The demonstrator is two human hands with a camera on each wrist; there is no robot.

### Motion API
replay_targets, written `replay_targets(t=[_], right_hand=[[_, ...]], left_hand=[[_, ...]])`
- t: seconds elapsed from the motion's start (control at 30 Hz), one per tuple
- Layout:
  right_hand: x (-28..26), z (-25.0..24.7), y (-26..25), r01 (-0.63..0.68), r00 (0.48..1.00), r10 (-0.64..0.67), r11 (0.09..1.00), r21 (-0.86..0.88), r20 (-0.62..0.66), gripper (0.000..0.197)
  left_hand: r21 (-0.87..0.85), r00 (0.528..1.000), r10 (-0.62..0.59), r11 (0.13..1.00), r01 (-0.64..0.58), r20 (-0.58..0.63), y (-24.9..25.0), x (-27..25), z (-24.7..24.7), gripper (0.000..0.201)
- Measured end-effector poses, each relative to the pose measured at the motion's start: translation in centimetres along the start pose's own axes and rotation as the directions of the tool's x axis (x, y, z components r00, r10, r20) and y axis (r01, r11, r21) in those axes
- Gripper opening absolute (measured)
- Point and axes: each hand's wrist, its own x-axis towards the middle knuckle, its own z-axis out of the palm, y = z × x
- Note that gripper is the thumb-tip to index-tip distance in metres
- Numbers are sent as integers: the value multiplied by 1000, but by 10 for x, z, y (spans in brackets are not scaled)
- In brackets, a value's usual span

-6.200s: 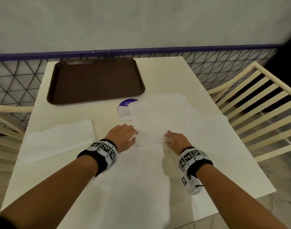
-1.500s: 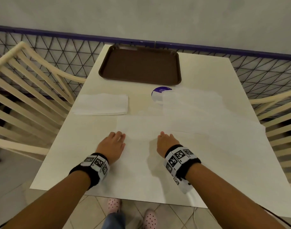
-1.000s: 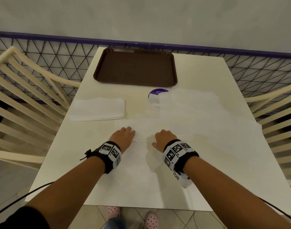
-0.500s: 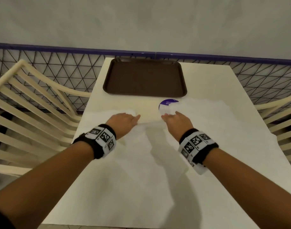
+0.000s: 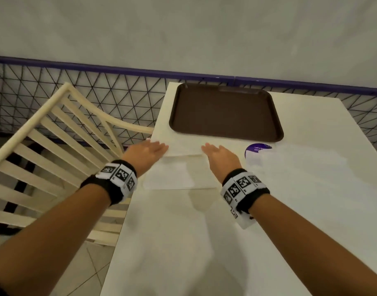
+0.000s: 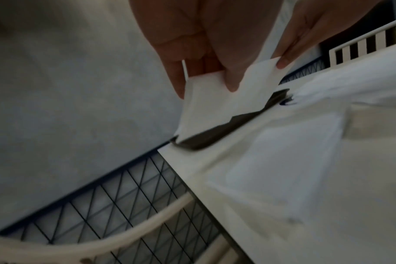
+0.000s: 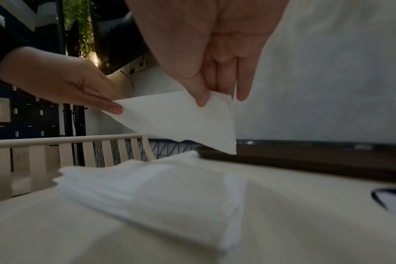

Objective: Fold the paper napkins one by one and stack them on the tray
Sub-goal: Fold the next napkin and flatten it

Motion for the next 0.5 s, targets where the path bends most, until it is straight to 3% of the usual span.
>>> replay_targets(t=[0.13, 0.27, 0.43, 0.5], right_hand=[[-11, 35, -8, 40, 997, -42, 999, 24, 61, 58], [-18, 61, -8, 44, 989, -56, 995, 93, 137, 59], [-14, 73, -8, 90, 996, -90, 989, 117, -5, 59], [-14, 71, -7, 106, 992, -113, 987, 117, 60, 58]], left_hand=[[-116, 994, 21, 993, -9, 104, 21, -12, 41, 59], [-141, 996, 71, 988, -63, 52, 34, -23, 65, 59], [-204, 999, 48, 978, -52, -26, 36, -26, 68, 55], [-254, 997, 36, 966, -51, -64, 36, -25, 65, 52]])
